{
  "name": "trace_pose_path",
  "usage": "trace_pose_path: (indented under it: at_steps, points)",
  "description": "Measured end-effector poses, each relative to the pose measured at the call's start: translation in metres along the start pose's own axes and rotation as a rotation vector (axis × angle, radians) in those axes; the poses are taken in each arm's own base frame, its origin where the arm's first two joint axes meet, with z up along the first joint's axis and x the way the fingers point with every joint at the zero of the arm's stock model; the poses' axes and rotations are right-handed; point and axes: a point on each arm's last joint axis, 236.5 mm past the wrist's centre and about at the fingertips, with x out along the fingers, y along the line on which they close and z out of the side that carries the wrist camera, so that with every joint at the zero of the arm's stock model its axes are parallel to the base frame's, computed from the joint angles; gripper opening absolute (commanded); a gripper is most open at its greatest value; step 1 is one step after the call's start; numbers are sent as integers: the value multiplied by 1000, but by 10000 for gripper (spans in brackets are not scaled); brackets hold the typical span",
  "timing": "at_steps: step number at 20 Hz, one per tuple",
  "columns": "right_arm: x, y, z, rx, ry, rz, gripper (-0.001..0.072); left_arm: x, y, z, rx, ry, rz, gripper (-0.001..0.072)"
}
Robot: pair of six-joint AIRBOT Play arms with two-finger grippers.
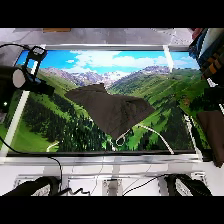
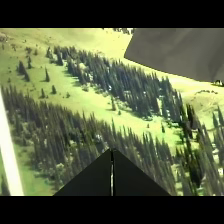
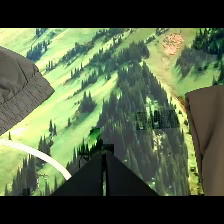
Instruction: Fold the clothes and pants, and hang the long-sleeved shirts on hangers.
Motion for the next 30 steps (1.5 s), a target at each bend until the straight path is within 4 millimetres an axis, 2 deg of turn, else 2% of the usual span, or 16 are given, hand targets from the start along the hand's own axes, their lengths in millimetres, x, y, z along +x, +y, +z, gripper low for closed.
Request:
trace_pose_path:
  at_steps: [11,14,17,19,20,22,25,26,27,28,29,30]
  points:
    - [0,0,0,0,0,0,27,0,0,0,0,0,0,9]
    - [0,-1,10,0,-44,-3,26,0,0,0,0,0,0,9]
    - [-2,13,26,17,-111,56,26,0,0,0,0,0,0,10]
    - [4,33,22,12,-98,138,26,0,0,1,-1,-3,0,10]
    - [11,45,13,4,-66,187,26,0,0,1,-1,-6,1,10]
    - [31,70,-19,-8,35,291,26,0,0,2,-1,-9,1,9]
    - [63,117,-84,10,204,493,27,0,1,3,-2,-11,2,25]
    - [70,135,-105,39,253,573,37,0,1,4,-2,-17,4,92]
    - [75,154,-125,75,298,653,128,0,2,6,-2,-24,5,304]
    - [79,173,-143,121,342,734,279,0,2,8,-2,-33,7,519]
    - [81,192,-159,164,377,807,369,0,2,10,-2,-44,8,601]
    - [83,208,-173,197,403,858,419,0,2,12,-4,-52,8,599]
